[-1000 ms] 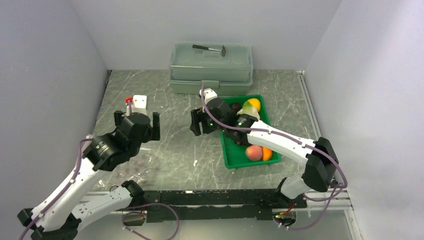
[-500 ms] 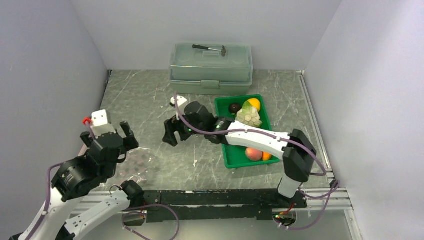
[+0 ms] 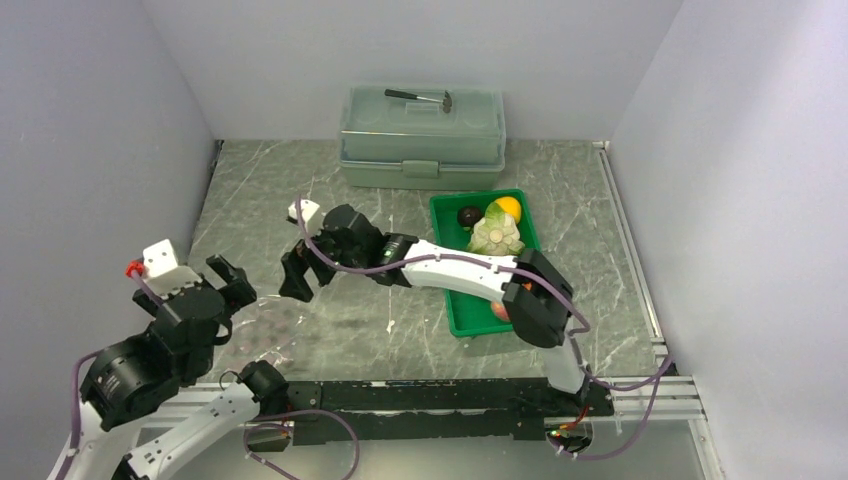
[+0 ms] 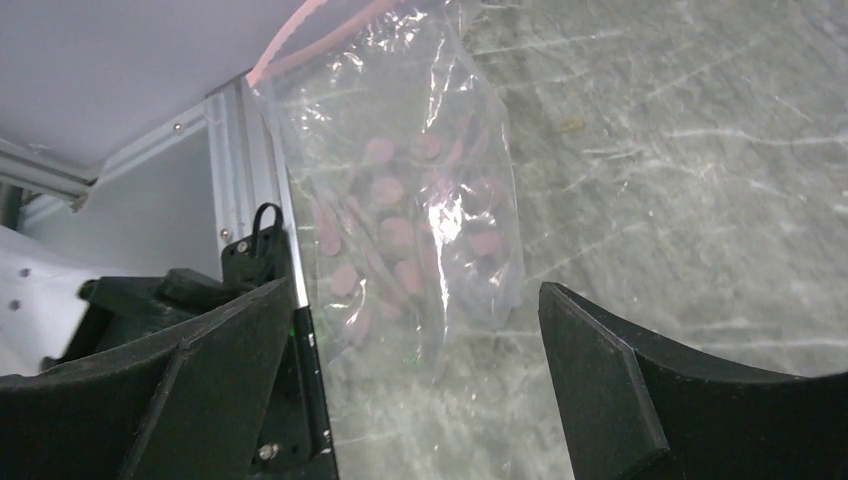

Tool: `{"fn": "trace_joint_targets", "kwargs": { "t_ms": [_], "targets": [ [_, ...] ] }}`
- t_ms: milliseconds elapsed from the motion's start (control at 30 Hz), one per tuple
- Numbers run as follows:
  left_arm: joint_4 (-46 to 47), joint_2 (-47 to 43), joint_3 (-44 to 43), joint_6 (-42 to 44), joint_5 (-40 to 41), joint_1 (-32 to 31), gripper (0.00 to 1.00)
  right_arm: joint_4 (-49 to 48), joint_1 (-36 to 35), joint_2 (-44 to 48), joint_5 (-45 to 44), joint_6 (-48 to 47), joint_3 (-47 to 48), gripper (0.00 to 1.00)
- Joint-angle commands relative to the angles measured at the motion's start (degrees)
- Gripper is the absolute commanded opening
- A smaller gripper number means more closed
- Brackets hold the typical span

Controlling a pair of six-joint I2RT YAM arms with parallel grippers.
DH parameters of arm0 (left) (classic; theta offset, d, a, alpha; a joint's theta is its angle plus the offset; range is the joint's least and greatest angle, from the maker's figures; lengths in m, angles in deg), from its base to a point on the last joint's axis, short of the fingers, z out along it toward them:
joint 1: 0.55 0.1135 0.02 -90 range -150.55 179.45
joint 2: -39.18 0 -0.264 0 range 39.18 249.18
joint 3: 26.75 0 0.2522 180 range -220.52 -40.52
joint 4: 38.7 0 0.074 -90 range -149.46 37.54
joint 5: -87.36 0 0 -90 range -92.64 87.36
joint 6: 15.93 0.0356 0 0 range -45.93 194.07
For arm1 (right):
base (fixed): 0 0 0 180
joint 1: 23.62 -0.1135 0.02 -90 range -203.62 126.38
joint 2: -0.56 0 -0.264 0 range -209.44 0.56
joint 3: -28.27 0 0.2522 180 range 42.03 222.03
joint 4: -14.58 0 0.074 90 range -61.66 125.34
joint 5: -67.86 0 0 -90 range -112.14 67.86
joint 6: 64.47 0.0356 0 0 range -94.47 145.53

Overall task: Place the food in the zip-top bag and seal the zipper
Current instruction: Pick up the zipper food storage bag at the corner of the board.

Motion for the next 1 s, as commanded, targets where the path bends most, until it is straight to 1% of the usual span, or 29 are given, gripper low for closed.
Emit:
{"fn": "trace_joint_targets", "kwargs": {
  "t_ms": [0, 233, 333, 433, 600, 767, 967],
  "targets": [
    [1.71, -2.48, 0.39, -0.30, 0.90, 0.51, 0.94, -3.97, -1.01, -4.04, 4.01, -4.61, 5.85, 0.98],
    [2.10, -2.26, 0.42, 0.52, 0.10, 1.20, 0.94, -0.24, -2.29, -12.69, 5.60, -9.26, 16.18, 0.96],
    [2.64, -2.61, 0.64, 1.16, -0.35, 1.24, 0.94, 1.58, -3.00, -15.33, 4.26, -10.44, 18.89, 0.94],
    [3.07, -3.42, 0.79, 1.58, -0.63, 1.34, 0.94, 0.76, -3.15, -16.69, 2.08, -10.88, 19.39, 0.94],
    [3.71, -4.03, 1.04, 2.10, -0.87, 1.42, 0.94, 2.81, -3.23, -20.09, 2.12, -11.76, 22.70, 0.93],
    [3.69, -4.03, 1.04, 2.17, -1.14, 1.52, 0.94, 2.72, -3.42, -21.97, 1.12, -12.00, 23.15, 0.93],
    [3.76, -4.02, 1.10, 2.19, -1.20, 1.53, 0.95, 2.95, -3.55, -22.88, -0.51, -12.01, 22.80, 0.87]
  ]
}}
